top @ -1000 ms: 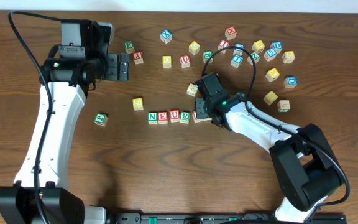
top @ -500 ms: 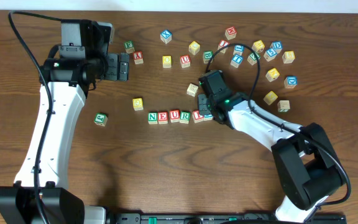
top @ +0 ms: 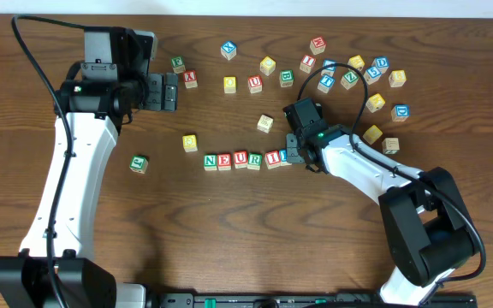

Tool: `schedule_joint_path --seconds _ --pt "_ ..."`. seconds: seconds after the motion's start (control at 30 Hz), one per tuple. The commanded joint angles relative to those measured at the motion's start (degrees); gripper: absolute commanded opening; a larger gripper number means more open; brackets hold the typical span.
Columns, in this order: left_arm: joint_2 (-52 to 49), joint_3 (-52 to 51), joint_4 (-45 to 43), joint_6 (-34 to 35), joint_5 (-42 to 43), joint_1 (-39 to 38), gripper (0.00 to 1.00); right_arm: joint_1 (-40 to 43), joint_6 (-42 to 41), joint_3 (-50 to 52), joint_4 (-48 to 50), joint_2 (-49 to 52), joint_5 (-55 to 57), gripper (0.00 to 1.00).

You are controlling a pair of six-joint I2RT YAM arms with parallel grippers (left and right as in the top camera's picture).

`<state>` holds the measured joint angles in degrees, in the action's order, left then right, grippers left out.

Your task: Spell out NEURIPS

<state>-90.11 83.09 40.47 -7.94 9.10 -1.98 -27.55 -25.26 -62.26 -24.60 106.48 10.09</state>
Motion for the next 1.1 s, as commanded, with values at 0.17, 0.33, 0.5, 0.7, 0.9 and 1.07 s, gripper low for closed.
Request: schedule_joint_path --seconds 0.17,0.33,0.5,0.7,0.9,1.07 --pt "0.24 1.46 0.02 -0.59 0.35 0.20 0.98 -0.66 -1.07 0.17 -0.09 0.68 -2.78 0.01" --pt "0.24 1.46 0.02 -0.61 0.35 0.20 0.98 -0.70 -1.07 0.15 0.07 0.68 -5.31 0.01" --pt "0.24 1.46 0.02 -0.61 0.35 0.20 0.98 -1.79 -0.83 0.15 0.76 0.68 -6.25 0.01" --pt "0.24 1.46 0.02 -0.61 0.35 0.20 0.98 -3.72 -0.33 0.15 2.27 0.68 -6.62 0.01" --pt "0.24 1.46 0.02 -0.61 0.35 0.20 0.98 -4.55 -0.37 0.17 2.93 0.68 -6.58 0.01" --pt "0.24 1.46 0.02 -0.59 0.35 0.20 0.98 -3.89 -0.42 0.17 2.40 0.68 -5.51 0.01"
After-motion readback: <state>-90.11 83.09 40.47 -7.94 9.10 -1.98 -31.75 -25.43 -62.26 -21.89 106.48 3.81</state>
